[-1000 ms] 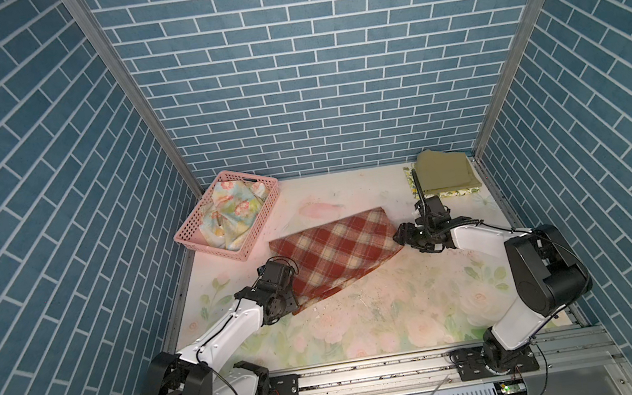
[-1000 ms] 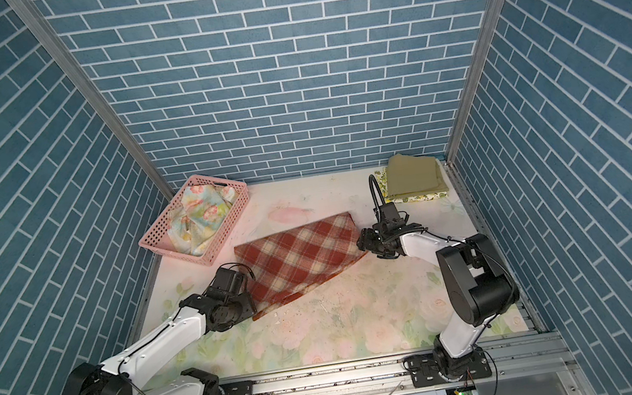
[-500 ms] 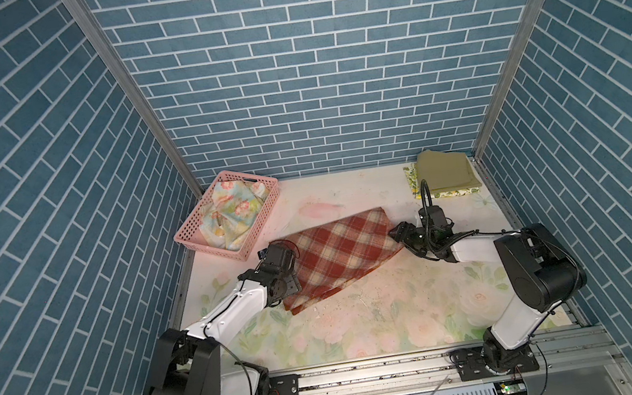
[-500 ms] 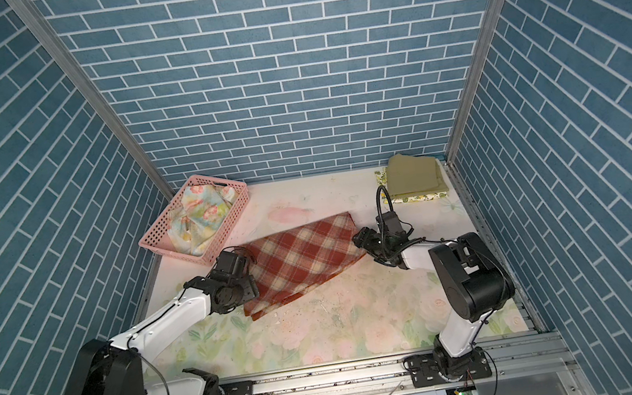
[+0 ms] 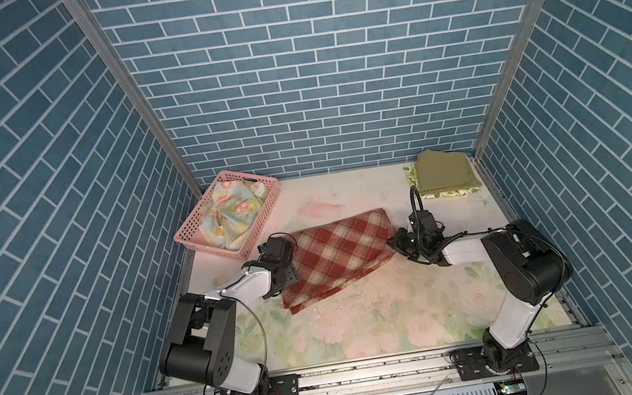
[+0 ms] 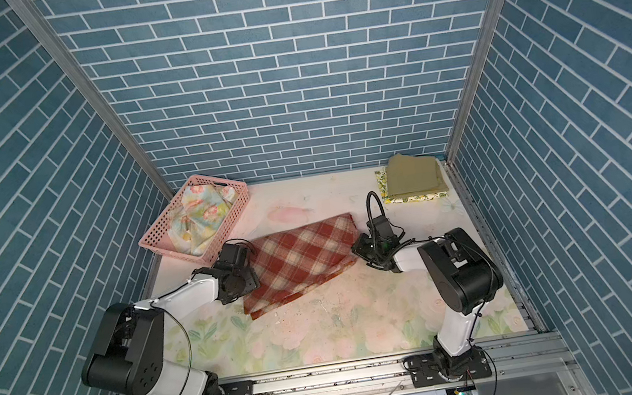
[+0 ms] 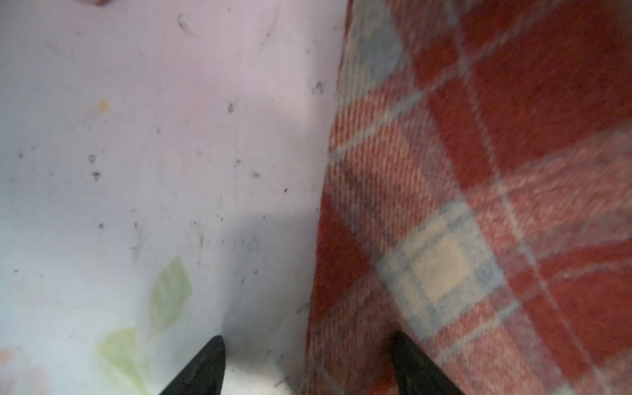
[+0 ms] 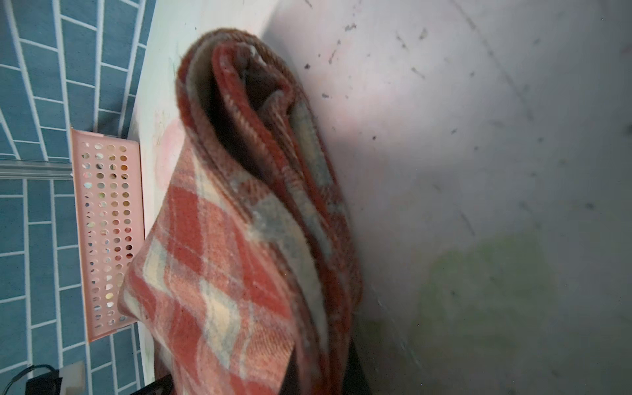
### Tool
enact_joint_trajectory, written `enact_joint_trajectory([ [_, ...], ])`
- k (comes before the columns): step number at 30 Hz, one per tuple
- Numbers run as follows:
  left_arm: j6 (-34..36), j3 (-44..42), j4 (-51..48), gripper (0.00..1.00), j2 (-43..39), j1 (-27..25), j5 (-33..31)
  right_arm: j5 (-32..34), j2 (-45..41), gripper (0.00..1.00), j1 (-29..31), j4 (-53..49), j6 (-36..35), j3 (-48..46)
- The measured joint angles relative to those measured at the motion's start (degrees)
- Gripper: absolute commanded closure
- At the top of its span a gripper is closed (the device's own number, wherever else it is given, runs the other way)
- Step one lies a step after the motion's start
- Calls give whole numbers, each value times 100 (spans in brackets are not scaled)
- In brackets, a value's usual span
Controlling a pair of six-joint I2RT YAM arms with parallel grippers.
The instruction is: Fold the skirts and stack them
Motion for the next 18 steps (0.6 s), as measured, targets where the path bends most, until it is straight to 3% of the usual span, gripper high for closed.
enact_joint_trajectory([
  [7,168,264,553,28,389,-61,138,649,-857,100,39,-857,-490,-15],
  [18,219,546,1488,32,887,-798,575,2149,-2588,100,94,-2455,-1672,7],
])
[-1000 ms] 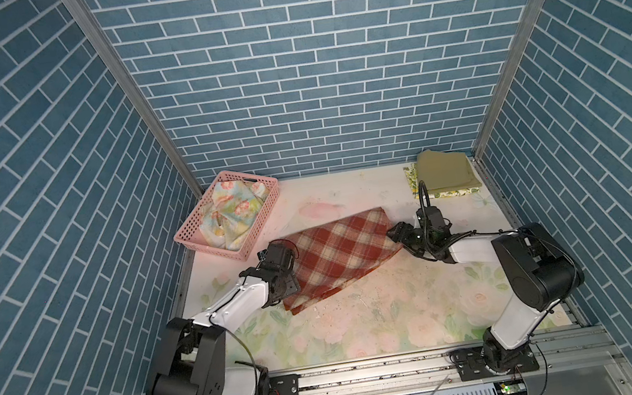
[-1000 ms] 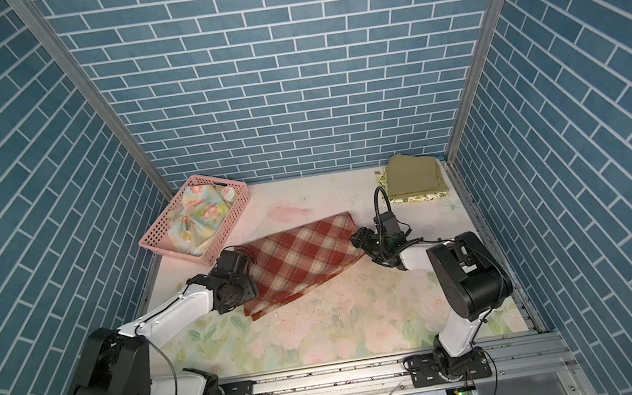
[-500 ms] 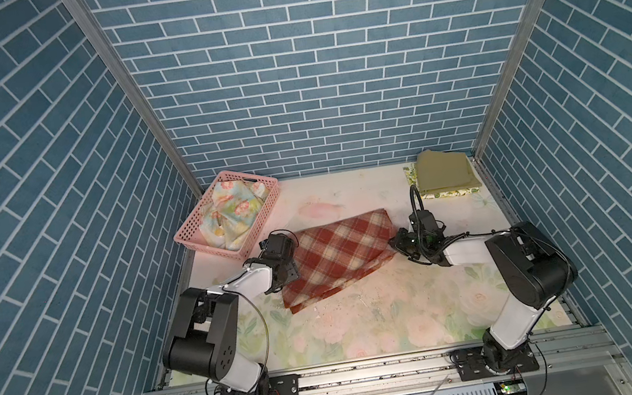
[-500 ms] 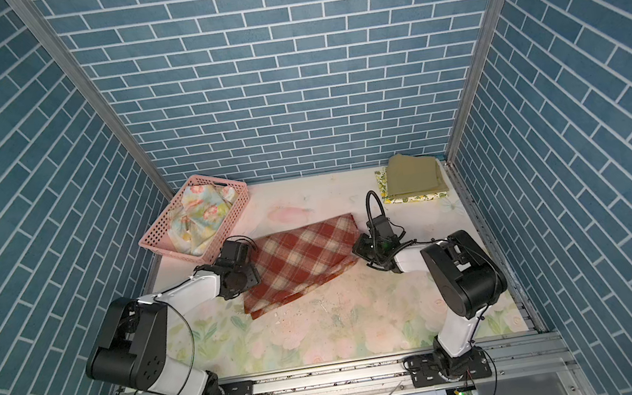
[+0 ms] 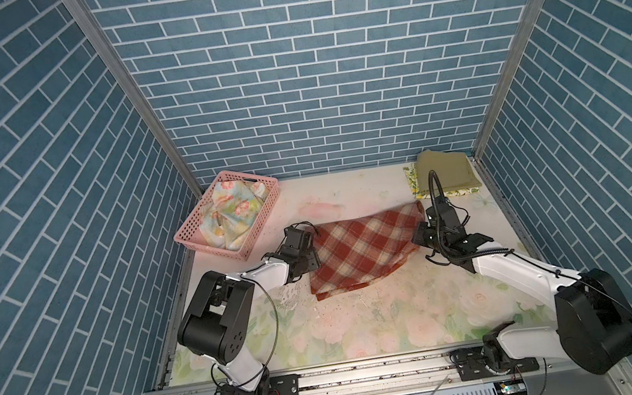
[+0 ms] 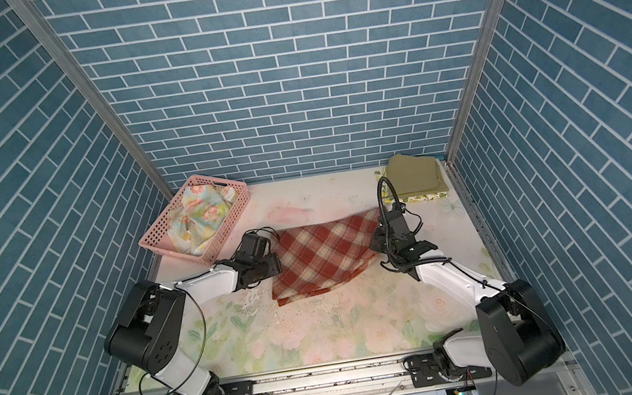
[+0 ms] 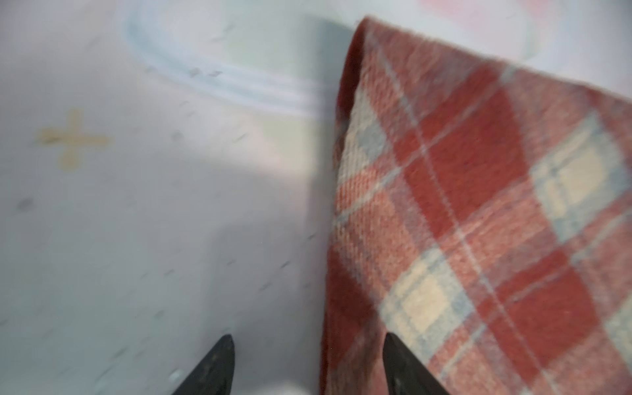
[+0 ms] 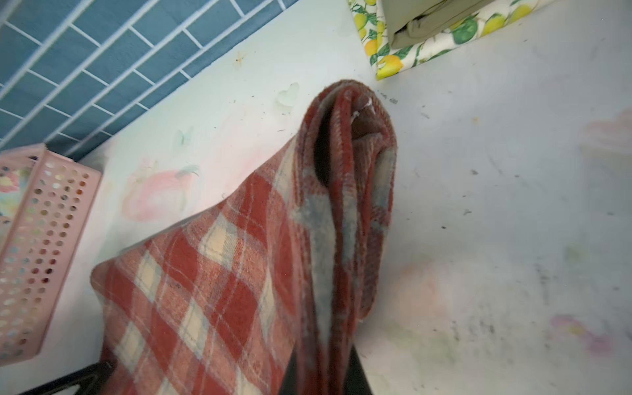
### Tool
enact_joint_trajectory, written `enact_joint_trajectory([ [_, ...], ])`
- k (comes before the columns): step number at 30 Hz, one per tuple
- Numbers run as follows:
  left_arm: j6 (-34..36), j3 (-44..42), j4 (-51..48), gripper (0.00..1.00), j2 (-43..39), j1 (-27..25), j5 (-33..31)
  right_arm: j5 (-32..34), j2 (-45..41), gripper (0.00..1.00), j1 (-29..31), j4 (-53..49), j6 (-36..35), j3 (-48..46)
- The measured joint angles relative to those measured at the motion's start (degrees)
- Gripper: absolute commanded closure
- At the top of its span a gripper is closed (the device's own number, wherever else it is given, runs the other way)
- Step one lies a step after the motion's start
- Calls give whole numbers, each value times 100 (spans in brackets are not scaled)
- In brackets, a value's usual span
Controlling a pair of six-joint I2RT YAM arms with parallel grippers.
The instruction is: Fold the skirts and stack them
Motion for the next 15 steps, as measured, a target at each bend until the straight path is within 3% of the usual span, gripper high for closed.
enact_joint_trajectory([
  [7,-103,83,680,36,271,-114,459,407,59,100,693,-638,-769,743],
  [15,-216,-87,1119,42,286,-116,710,317,892,100,1596,-608,-1147,1974],
])
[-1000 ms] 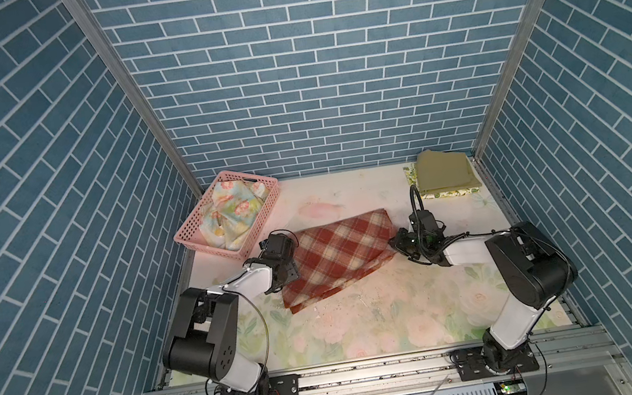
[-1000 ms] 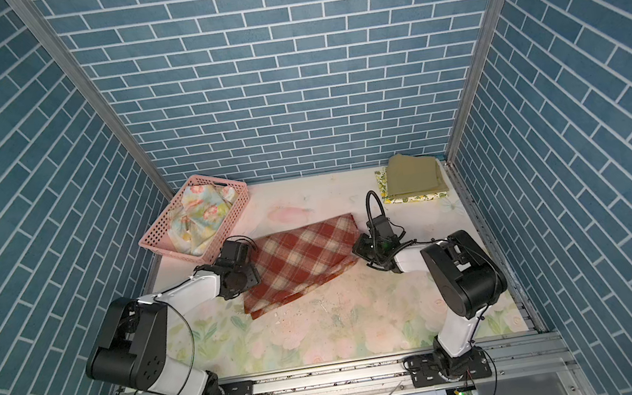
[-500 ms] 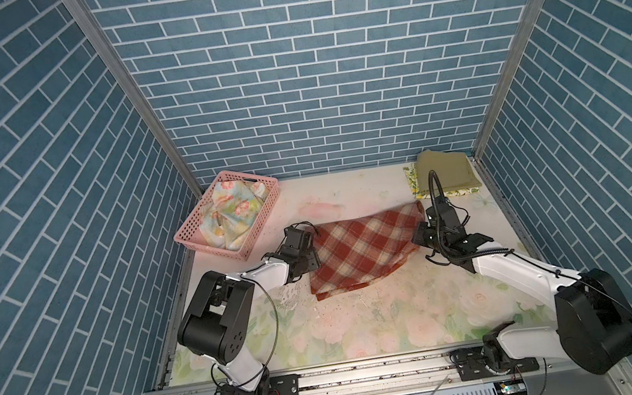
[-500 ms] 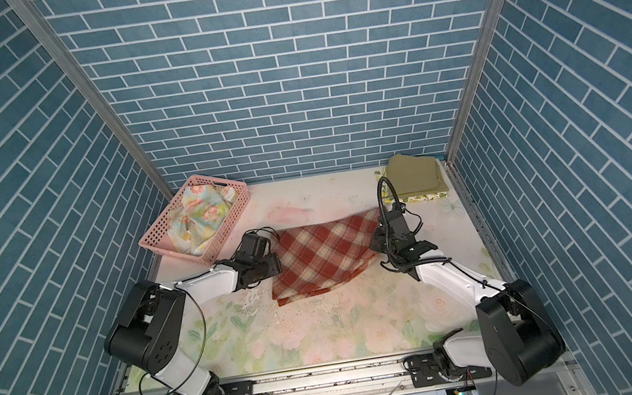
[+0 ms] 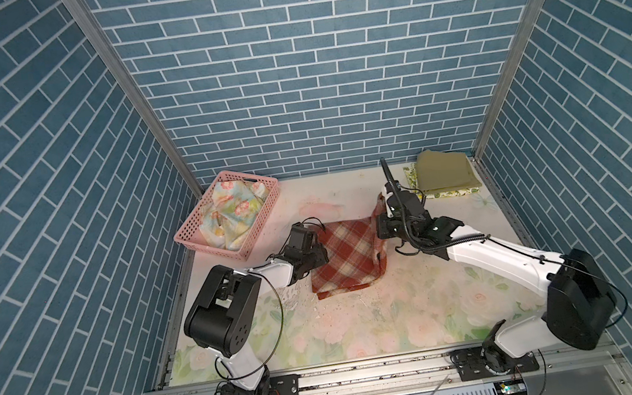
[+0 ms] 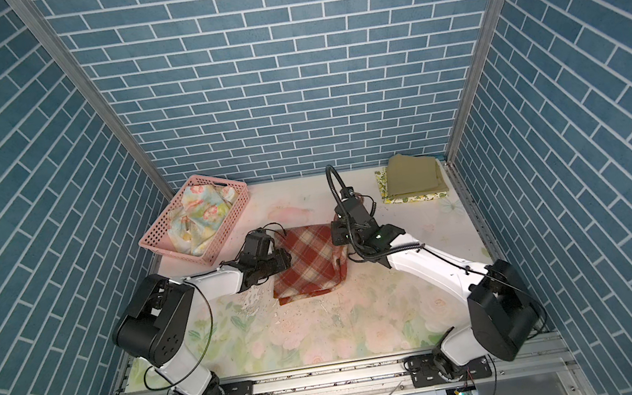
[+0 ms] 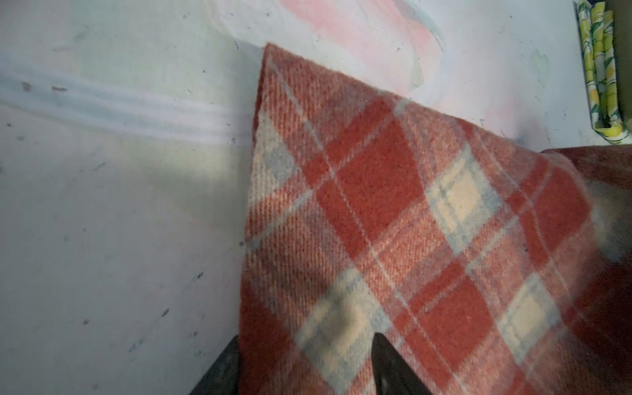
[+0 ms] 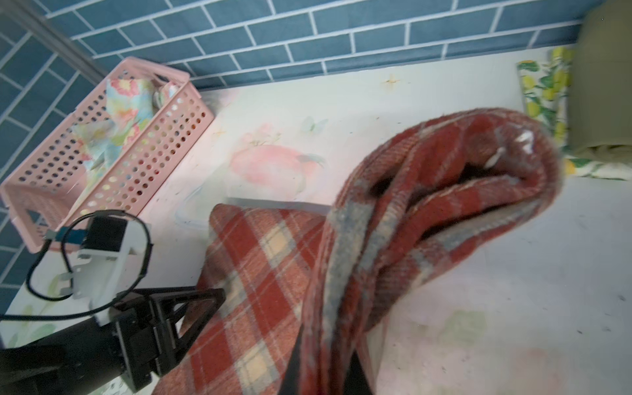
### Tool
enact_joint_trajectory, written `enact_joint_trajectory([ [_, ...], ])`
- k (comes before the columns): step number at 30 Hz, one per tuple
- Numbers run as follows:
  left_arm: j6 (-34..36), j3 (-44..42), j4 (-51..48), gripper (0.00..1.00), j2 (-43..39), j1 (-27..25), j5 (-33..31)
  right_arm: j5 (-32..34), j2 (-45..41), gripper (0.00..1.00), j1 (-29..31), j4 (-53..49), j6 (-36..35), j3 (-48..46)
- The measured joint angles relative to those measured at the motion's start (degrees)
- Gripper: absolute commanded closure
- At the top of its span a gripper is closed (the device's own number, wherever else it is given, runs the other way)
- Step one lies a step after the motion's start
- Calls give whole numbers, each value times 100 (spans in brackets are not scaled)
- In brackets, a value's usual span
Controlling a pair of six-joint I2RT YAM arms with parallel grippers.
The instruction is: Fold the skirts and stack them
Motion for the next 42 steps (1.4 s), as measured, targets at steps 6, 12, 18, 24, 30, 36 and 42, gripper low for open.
enact_joint_trajectory([
  [6,-68,-118,203,47,-11,13,20,-428,723,100,448,291,87,317],
  [12,-103,-232,378,49,-33,57,68,-905,1279,100,933,680,339,407],
  [18,-118,-358,549,50,-74,98,144,-1290,1652,65,1196,929,673,452],
  [24,-127,-540,702,50,-168,127,243,-1327,1530,32,1165,973,802,450],
  [30,-133,-715,758,50,-304,177,310,-1198,691,32,841,1172,909,87],
  [36,-153,-990,743,46,-577,313,385,-1029,-33,32,334,1331,962,-542],
  [42,-201,-1268,184,41,-1169,616,463,-949,-179,32,55,1305,1003,-949],
])
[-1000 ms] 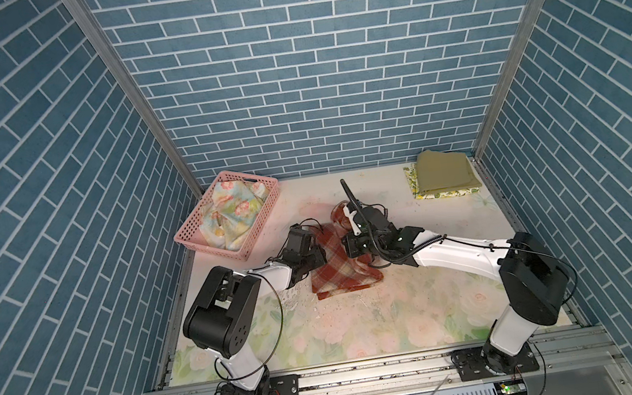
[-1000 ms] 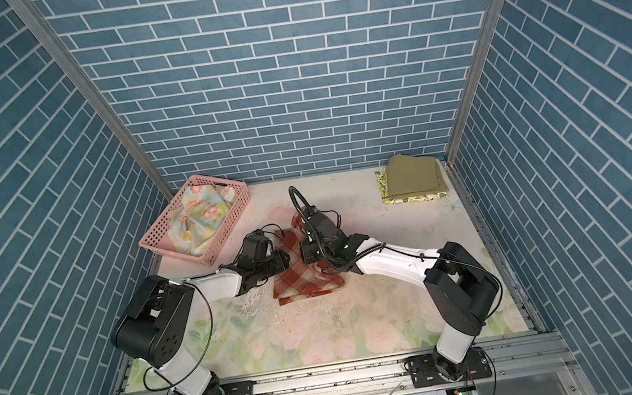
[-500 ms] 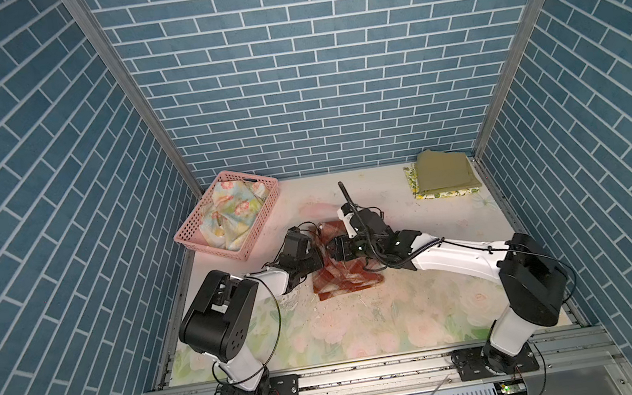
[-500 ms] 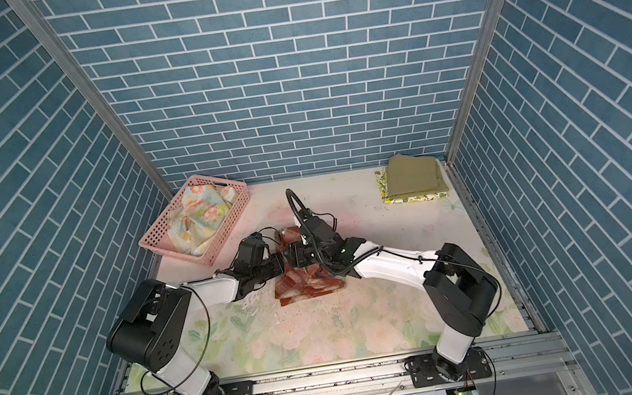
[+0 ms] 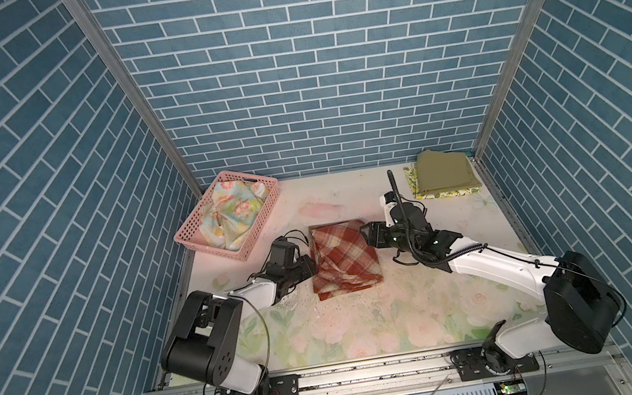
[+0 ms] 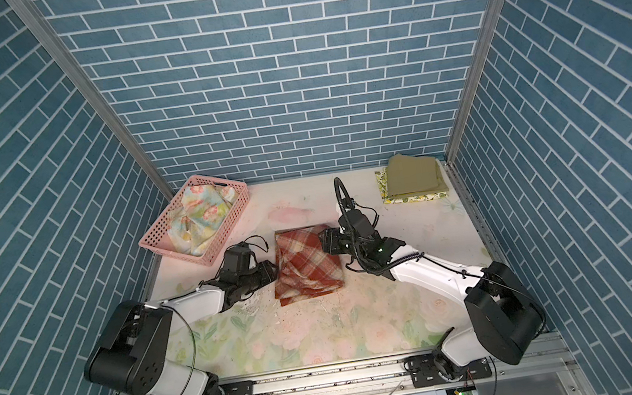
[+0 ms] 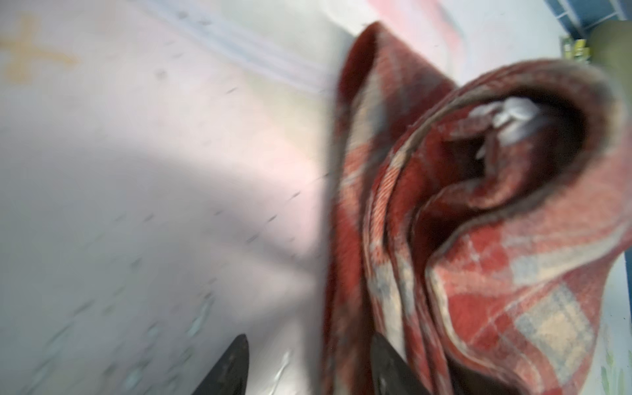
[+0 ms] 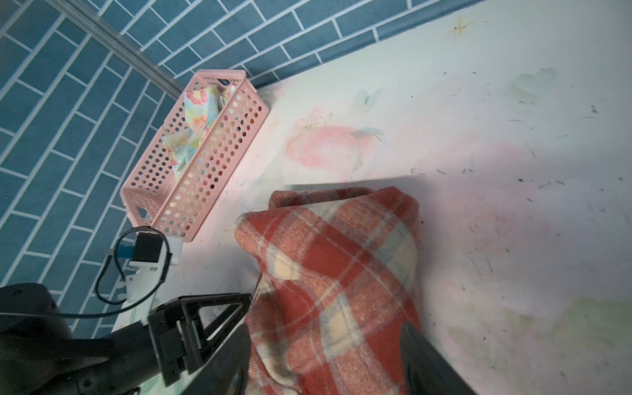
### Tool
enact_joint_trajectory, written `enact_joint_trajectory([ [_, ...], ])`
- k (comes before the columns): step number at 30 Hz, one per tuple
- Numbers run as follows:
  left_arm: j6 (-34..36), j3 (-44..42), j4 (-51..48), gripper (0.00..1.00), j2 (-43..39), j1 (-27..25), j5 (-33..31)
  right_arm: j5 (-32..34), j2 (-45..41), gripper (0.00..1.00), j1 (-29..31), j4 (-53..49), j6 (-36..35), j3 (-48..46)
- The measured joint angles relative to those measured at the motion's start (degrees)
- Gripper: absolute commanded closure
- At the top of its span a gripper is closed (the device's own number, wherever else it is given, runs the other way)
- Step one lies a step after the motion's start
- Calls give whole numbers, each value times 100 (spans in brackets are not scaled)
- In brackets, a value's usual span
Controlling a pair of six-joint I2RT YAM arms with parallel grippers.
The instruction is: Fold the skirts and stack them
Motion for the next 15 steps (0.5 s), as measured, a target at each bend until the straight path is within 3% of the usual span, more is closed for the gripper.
enact_joint_trajectory([
  [8,57,-149,-1735,41,-1117,560,-31,31,-188,31,-175,-22,-13,-79],
  [15,92,-87,-1777,43,-1617,608,459,22,-186,31,-221,-52,-90,-87],
])
